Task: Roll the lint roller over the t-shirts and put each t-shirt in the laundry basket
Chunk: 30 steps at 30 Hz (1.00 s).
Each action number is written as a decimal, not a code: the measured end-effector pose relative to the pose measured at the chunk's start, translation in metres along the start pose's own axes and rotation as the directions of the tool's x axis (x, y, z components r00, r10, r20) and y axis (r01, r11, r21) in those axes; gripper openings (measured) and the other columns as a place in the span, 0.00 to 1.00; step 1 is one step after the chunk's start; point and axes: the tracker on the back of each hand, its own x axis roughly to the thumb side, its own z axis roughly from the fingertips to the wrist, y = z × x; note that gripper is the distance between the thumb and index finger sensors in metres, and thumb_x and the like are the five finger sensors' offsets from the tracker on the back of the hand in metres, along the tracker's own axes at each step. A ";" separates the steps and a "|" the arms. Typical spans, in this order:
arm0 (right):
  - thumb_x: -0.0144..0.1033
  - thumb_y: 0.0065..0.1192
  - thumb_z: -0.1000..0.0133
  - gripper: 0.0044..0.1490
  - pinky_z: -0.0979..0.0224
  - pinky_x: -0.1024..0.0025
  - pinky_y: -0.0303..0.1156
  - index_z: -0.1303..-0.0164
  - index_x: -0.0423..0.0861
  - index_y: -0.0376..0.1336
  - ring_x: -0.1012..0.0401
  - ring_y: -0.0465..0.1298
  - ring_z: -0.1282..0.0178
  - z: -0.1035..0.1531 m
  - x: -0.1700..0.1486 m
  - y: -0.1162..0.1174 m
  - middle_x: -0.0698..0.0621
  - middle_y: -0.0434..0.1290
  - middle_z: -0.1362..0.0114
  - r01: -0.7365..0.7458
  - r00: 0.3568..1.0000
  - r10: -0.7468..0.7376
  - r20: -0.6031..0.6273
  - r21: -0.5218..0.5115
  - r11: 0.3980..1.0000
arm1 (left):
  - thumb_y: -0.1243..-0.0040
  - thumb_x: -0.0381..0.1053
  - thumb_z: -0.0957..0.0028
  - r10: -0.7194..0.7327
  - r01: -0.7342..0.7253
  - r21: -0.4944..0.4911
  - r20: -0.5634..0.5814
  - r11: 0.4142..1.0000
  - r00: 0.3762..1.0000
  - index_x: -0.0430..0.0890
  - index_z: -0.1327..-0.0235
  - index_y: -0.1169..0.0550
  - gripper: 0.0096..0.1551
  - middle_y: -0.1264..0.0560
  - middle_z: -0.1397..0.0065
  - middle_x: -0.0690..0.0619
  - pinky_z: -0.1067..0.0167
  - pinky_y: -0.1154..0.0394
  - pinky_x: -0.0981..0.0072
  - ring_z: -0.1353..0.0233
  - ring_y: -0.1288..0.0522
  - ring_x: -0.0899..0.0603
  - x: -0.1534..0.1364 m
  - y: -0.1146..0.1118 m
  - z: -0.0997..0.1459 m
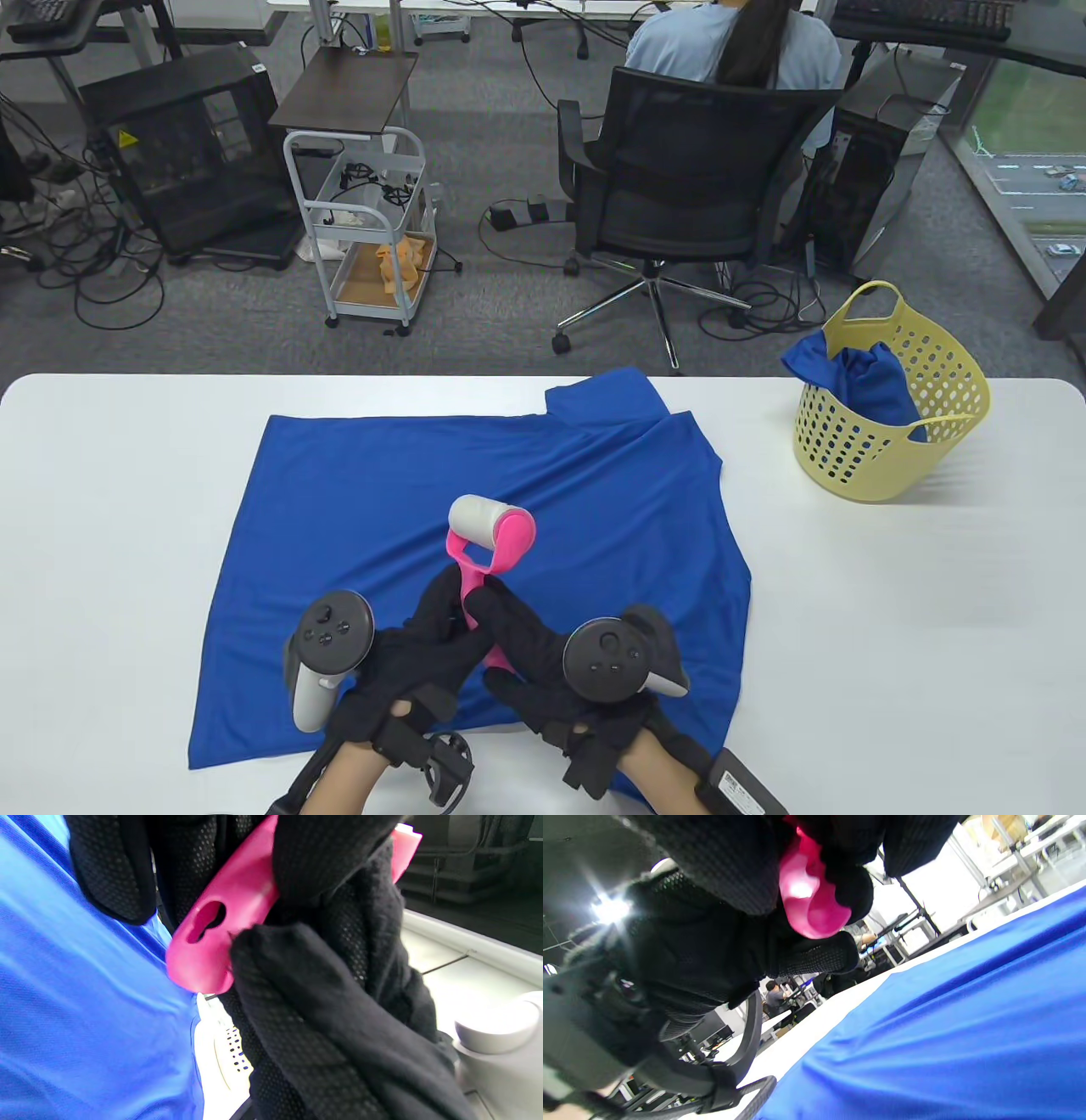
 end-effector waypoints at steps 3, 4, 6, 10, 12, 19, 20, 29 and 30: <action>0.38 0.61 0.41 0.45 0.23 0.43 0.57 0.21 0.54 0.39 0.44 0.53 0.18 0.009 -0.009 -0.006 0.47 0.46 0.13 -0.022 0.998 0.021 -0.055 -0.019 1.000 | 0.36 0.55 0.49 -0.113 0.113 0.123 -0.010 0.986 0.994 0.40 0.28 0.41 0.43 0.32 0.34 0.43 0.43 0.17 0.52 0.45 0.16 0.47 0.007 0.002 0.000; 0.40 0.60 0.41 0.43 0.23 0.43 0.56 0.21 0.54 0.41 0.45 0.54 0.18 0.015 -0.017 -0.011 0.47 0.49 0.13 -0.072 0.995 0.070 -0.072 -0.023 0.997 | 0.37 0.56 0.50 -0.170 0.170 0.153 -0.015 0.973 0.985 0.39 0.29 0.39 0.42 0.31 0.36 0.42 0.47 0.16 0.55 0.50 0.16 0.50 0.011 0.004 -0.001; 0.43 0.59 0.40 0.38 0.24 0.42 0.57 0.21 0.55 0.47 0.45 0.56 0.18 0.030 -0.041 -0.022 0.47 0.54 0.14 -0.204 0.960 0.194 -0.203 -0.032 0.978 | 0.38 0.57 0.49 -0.281 0.287 0.154 -0.064 0.945 0.958 0.39 0.31 0.37 0.40 0.29 0.38 0.42 0.57 0.14 0.62 0.59 0.15 0.54 0.016 0.011 0.000; 0.48 0.55 0.39 0.40 0.27 0.30 0.48 0.19 0.53 0.45 0.36 0.45 0.19 0.069 -0.103 -0.034 0.43 0.45 0.12 -0.406 0.723 0.445 -0.528 0.196 0.893 | 0.42 0.56 0.43 -0.506 0.515 -0.082 -0.364 0.854 0.782 0.39 0.28 0.41 0.39 0.28 0.36 0.42 0.71 0.13 0.69 0.68 0.12 0.53 0.019 0.016 0.007; 0.56 0.51 0.39 0.45 0.30 0.24 0.43 0.18 0.55 0.39 0.33 0.39 0.19 0.083 -0.120 -0.031 0.42 0.37 0.11 -0.383 0.564 0.541 -0.624 0.383 0.841 | 0.40 0.57 0.44 -0.648 0.639 -0.184 -0.417 0.747 0.638 0.41 0.28 0.38 0.38 0.25 0.38 0.44 0.75 0.14 0.73 0.73 0.13 0.56 0.019 0.007 0.009; 0.66 0.44 0.46 0.53 0.31 0.27 0.29 0.26 0.60 0.22 0.39 0.21 0.25 0.111 -0.163 -0.021 0.45 0.17 0.20 -0.014 0.491 0.435 -0.755 0.493 0.870 | 0.43 0.58 0.43 -0.777 0.656 -0.427 -0.442 0.622 0.449 0.45 0.24 0.39 0.38 0.24 0.38 0.45 0.79 0.15 0.76 0.76 0.13 0.57 0.008 -0.039 0.000; 0.66 0.45 0.46 0.53 0.29 0.28 0.31 0.26 0.61 0.23 0.39 0.22 0.24 0.111 -0.161 -0.022 0.45 0.18 0.20 -0.024 0.477 0.472 -0.741 0.526 0.850 | 0.43 0.58 0.43 -0.796 0.671 -0.438 -0.422 0.599 0.434 0.45 0.24 0.40 0.39 0.24 0.39 0.45 0.79 0.16 0.76 0.77 0.14 0.57 0.007 -0.043 -0.003; 0.66 0.44 0.48 0.54 0.29 0.29 0.32 0.28 0.60 0.22 0.38 0.23 0.25 0.111 -0.158 -0.019 0.44 0.17 0.21 -0.022 0.458 0.497 -0.737 0.549 0.835 | 0.48 0.58 0.42 -0.850 0.777 -0.427 -0.461 0.463 0.254 0.51 0.23 0.41 0.35 0.24 0.39 0.45 0.80 0.16 0.76 0.78 0.14 0.57 0.001 -0.059 -0.092; 0.66 0.44 0.48 0.54 0.29 0.29 0.32 0.28 0.60 0.22 0.38 0.23 0.25 0.111 -0.158 -0.019 0.44 0.17 0.21 -0.023 0.461 0.497 -0.736 0.550 0.835 | 0.49 0.58 0.41 -0.842 0.785 -0.414 -0.484 0.460 0.239 0.51 0.23 0.42 0.35 0.24 0.39 0.45 0.80 0.16 0.76 0.77 0.14 0.57 -0.004 -0.058 -0.111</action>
